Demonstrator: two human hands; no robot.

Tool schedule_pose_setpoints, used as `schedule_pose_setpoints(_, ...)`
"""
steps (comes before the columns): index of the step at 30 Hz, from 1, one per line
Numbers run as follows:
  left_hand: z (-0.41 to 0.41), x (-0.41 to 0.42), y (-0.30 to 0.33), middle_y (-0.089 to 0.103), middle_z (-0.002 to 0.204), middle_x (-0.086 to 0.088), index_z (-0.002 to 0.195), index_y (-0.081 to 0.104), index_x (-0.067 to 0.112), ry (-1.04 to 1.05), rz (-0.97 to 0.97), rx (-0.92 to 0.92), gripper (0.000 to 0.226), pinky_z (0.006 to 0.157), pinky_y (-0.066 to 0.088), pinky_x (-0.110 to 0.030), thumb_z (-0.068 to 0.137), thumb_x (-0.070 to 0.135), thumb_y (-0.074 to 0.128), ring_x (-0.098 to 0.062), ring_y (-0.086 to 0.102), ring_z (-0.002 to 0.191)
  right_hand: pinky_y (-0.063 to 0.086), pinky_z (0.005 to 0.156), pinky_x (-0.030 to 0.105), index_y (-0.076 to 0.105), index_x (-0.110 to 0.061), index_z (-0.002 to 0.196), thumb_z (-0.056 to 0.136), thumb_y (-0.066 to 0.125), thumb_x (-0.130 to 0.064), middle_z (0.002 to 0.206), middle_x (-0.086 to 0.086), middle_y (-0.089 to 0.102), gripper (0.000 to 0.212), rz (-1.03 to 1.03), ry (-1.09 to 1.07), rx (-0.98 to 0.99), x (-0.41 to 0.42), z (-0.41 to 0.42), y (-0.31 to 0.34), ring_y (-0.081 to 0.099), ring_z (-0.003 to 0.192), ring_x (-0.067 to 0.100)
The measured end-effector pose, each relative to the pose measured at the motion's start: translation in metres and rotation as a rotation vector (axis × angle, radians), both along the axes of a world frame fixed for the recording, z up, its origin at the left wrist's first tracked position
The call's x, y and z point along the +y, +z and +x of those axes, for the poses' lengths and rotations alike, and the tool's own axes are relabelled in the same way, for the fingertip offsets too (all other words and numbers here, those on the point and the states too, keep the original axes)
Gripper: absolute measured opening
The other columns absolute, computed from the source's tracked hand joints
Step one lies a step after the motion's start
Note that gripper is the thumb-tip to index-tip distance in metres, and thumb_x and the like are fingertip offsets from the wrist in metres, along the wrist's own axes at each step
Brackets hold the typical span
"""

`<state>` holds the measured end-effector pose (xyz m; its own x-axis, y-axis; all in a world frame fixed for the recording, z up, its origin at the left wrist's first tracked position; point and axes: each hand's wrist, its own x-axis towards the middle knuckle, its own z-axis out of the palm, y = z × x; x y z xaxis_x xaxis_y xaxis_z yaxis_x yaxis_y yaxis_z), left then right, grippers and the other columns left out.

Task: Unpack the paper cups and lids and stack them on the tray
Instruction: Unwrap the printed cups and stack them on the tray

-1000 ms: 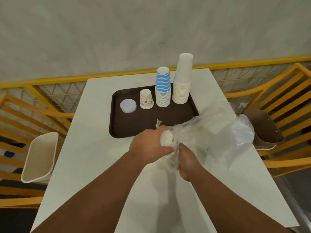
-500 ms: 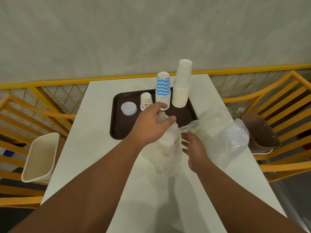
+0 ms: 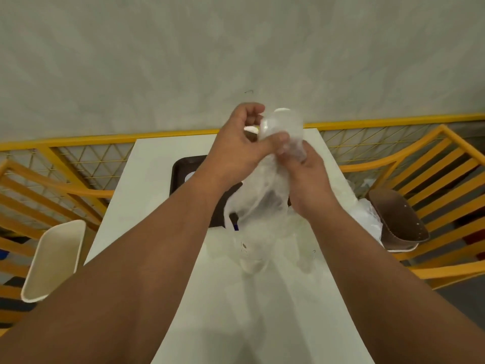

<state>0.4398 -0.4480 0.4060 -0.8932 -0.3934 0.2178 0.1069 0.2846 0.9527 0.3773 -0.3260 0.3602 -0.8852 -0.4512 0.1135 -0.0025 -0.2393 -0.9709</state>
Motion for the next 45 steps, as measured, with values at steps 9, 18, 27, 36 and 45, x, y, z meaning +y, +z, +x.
schedule_pose_setpoints(9,0.009,-0.011,-0.013,0.066,0.099,0.002,0.106,0.068,0.027,-0.156,-0.391,-0.460,0.018,0.075,0.048,-0.031,0.097,0.030,0.052,-0.016,0.060,0.088,0.054,0.080,0.039,0.060,-0.007,0.101,0.103,0.037,-0.021,0.095,0.007,0.066,0.027,-0.482,-0.127,-0.550,-0.001,-0.051,0.054,0.071,0.078,0.022)
schedule_pose_setpoints(18,-0.029,0.000,0.022,0.057,0.125,0.012,0.138,0.047,0.028,-0.262,-0.322,-0.491,0.092,0.094,0.046,-0.031,0.060,0.064,0.079,-0.011,0.056,0.112,0.056,0.075,0.036,0.053,-0.009,0.080,0.098,0.045,-0.010,0.069,0.005,0.053,0.020,-0.371,-0.323,-0.593,0.003,-0.062,0.056,0.057,0.058,0.019)
schedule_pose_setpoints(27,-0.135,0.064,-0.033,0.062,0.116,-0.023,0.119,0.058,-0.007,0.010,-0.325,-0.645,0.034,0.072,0.043,-0.031,0.098,0.009,0.037,-0.037,0.060,0.107,0.043,0.089,0.022,0.048,-0.020,0.122,0.070,0.057,-0.017,0.123,0.000,0.050,0.053,0.347,-0.438,0.375,0.075,-0.187,0.018,0.051,0.107,0.013)
schedule_pose_setpoints(36,-0.141,0.079,-0.114,0.054,0.101,-0.004,0.114,0.056,0.010,0.010,-0.433,-0.793,0.035,0.077,0.037,-0.030,0.097,0.040,0.047,-0.023,0.053,0.096,0.025,0.115,0.039,0.049,-0.019,0.132,0.096,0.045,-0.015,0.126,0.005,0.060,0.036,1.206,0.569,1.235,0.091,-0.223,-0.084,0.051,0.126,0.027)
schedule_pose_setpoints(45,-0.114,0.086,-0.175,0.055,0.122,-0.004,0.136,0.046,0.022,0.097,-0.706,-0.539,0.041,0.082,0.050,-0.038,0.098,0.036,0.045,-0.024,0.058,0.101,0.029,0.072,0.031,0.040,-0.024,0.148,0.100,0.017,-0.049,0.102,0.003,0.050,0.059,0.959,0.693,1.443,0.085,-0.254,-0.129,0.046,0.081,0.018)
